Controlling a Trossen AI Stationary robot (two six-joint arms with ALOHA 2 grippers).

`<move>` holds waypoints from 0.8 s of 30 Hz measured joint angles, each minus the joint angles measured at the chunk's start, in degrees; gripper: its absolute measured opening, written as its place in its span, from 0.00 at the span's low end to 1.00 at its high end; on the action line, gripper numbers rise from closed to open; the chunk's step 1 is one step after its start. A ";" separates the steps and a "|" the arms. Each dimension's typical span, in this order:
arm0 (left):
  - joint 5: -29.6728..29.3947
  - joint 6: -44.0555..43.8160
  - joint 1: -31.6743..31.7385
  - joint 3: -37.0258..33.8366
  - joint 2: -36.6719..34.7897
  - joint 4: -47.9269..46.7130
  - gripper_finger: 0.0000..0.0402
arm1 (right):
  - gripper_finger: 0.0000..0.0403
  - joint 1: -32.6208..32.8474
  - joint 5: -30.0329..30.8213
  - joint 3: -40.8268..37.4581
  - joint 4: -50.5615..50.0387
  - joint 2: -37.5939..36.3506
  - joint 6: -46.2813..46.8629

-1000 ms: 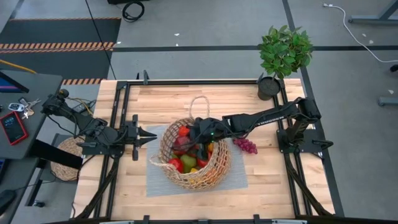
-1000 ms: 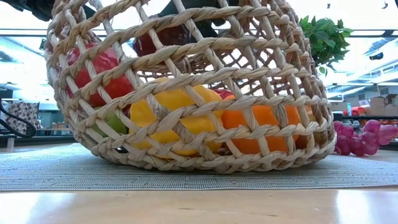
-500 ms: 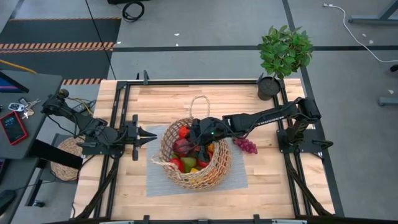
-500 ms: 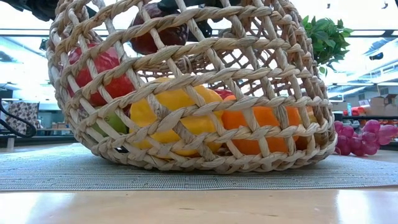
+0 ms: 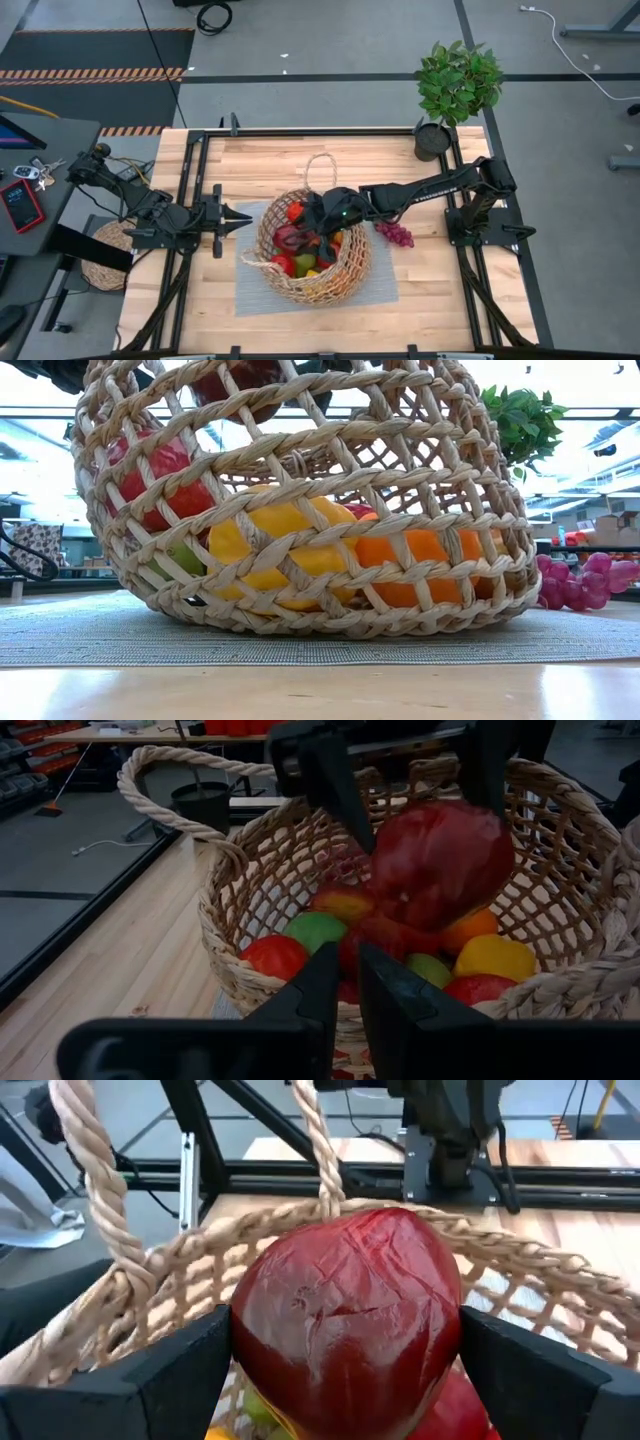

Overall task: Build produce basket
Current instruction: Put the red apple into the basket

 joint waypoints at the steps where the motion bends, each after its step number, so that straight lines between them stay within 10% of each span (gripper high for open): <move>1: 0.00 0.00 -0.02 -0.01 0.00 0.00 0.12 | 0.93 0.01 0.00 0.00 -0.18 -0.01 -0.08; 24: 0.00 0.00 -0.01 0.01 0.01 0.01 0.12 | 0.98 -0.02 1.25 0.00 -1.19 0.02 0.08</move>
